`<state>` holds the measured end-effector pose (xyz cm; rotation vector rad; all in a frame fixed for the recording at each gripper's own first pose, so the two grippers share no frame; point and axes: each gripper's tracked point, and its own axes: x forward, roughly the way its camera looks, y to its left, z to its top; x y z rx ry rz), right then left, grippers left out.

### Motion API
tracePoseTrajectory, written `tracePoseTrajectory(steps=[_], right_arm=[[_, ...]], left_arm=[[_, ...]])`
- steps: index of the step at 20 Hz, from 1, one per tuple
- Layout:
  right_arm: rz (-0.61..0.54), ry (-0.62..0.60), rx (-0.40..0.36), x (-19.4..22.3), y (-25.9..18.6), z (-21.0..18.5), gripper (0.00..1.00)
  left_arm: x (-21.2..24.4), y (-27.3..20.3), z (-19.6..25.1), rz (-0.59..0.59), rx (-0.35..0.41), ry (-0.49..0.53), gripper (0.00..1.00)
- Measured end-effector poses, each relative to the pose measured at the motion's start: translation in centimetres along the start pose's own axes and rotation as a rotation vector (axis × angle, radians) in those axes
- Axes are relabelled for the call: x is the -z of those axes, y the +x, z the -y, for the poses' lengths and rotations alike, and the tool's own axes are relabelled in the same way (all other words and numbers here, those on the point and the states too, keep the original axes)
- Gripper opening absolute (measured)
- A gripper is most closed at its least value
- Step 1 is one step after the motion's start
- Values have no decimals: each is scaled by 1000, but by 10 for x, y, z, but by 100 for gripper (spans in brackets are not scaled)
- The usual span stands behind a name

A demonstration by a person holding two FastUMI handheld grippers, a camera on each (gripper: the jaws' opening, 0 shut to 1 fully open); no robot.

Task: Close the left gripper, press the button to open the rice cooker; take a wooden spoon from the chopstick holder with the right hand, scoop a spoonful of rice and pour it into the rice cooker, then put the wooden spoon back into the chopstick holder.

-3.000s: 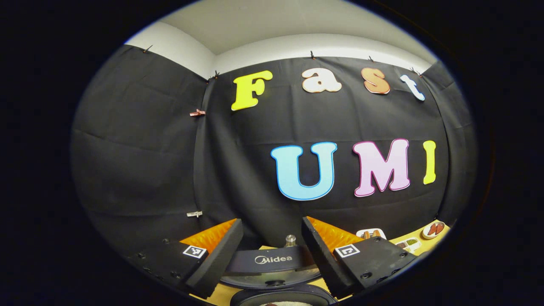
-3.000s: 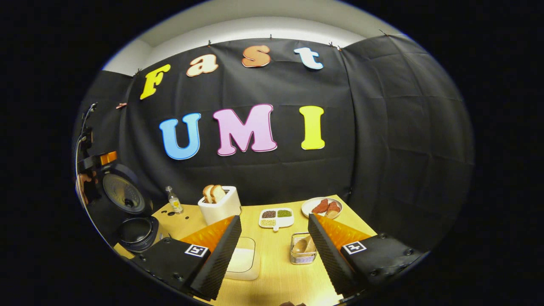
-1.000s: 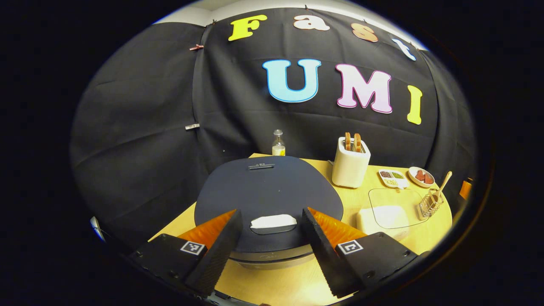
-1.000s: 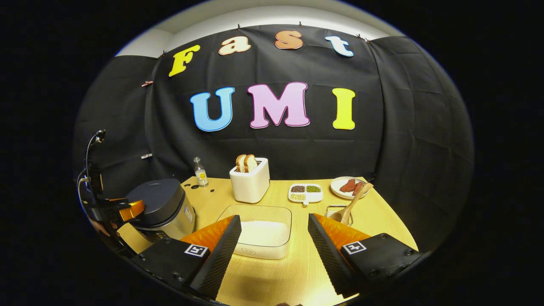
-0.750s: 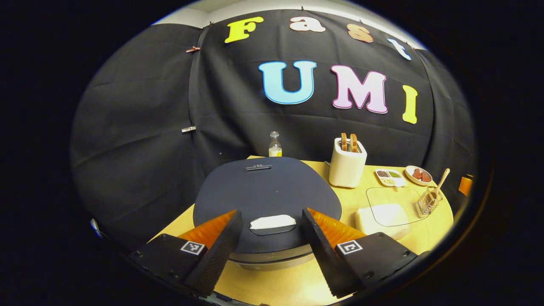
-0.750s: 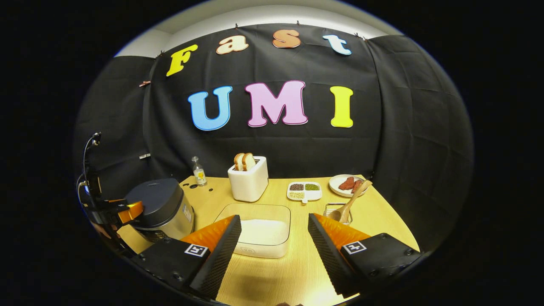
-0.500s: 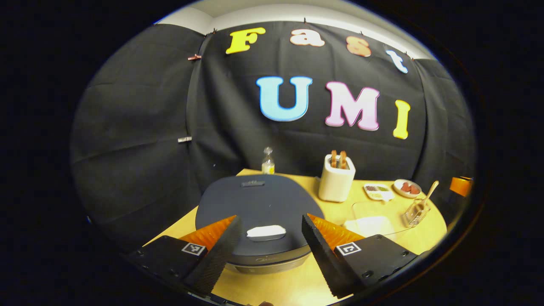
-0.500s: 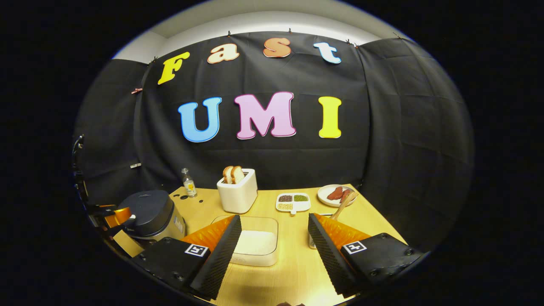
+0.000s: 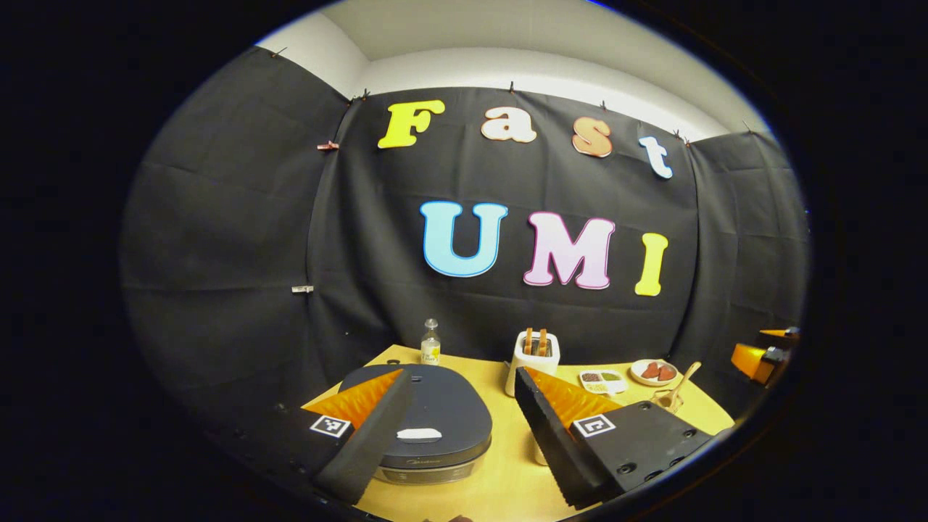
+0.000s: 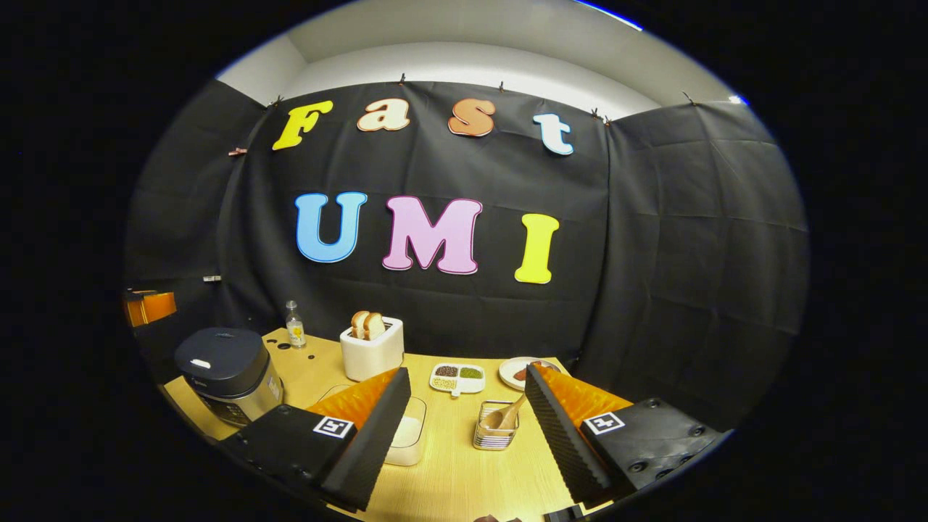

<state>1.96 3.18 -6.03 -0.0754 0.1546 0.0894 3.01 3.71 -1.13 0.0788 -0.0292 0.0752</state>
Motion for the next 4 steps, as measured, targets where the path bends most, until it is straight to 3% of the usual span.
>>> tracePoseTrajectory(steps=[4], right_arm=[[33,-11,27,-4,-8,-1,99]], left_arm=[[1,-10,19,-5,44,16,95]])
